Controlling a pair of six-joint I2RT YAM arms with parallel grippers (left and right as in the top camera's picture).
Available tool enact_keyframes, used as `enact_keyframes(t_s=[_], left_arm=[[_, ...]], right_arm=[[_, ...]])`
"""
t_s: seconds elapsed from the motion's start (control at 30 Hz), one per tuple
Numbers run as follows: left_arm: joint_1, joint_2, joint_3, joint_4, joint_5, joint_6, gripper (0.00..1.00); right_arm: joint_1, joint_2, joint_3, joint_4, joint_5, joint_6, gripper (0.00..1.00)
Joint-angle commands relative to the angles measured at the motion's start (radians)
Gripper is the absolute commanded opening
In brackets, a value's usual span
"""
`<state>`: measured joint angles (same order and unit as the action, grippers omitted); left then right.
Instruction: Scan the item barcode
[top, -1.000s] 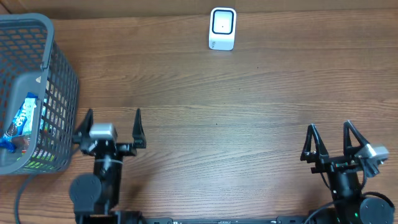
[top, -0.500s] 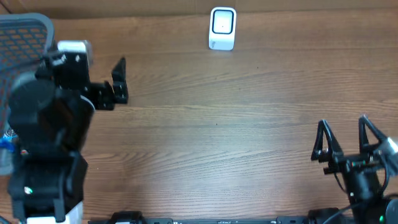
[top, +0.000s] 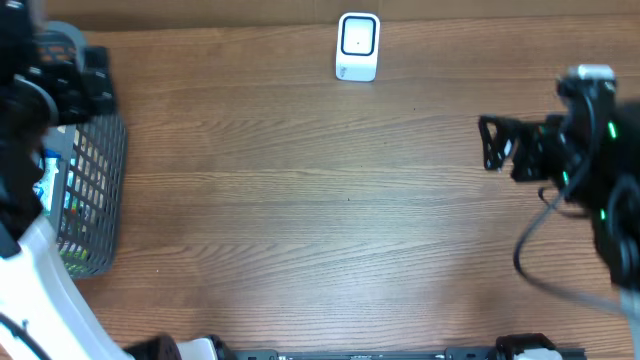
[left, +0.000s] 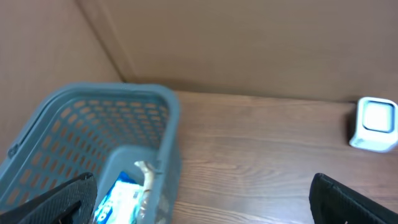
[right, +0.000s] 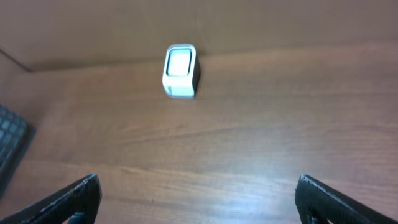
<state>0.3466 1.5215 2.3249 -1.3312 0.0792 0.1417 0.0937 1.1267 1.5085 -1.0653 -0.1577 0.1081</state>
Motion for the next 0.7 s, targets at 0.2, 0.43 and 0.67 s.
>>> enact_keyframes(t_s=[0.2,0.43,0.67], left_arm=[[0.283,0.167,0.035,0.052,0.087,0.022,1.0],[0.395,0.324,0.034,-0.003,0.048,-0.111,1.0],[0.453,0.518,0.034,-0.028,0.107,-0.115,1.0]], right_arm=[[0.003,0.268,0.078,-0.068,-0.158,-0.005,1.0],[0.003,0.295,0.077,-0.076,-0.161,-0.005,1.0],[0.003,0.295,0.077,-0.092,-0.158,-0.009,1.0]])
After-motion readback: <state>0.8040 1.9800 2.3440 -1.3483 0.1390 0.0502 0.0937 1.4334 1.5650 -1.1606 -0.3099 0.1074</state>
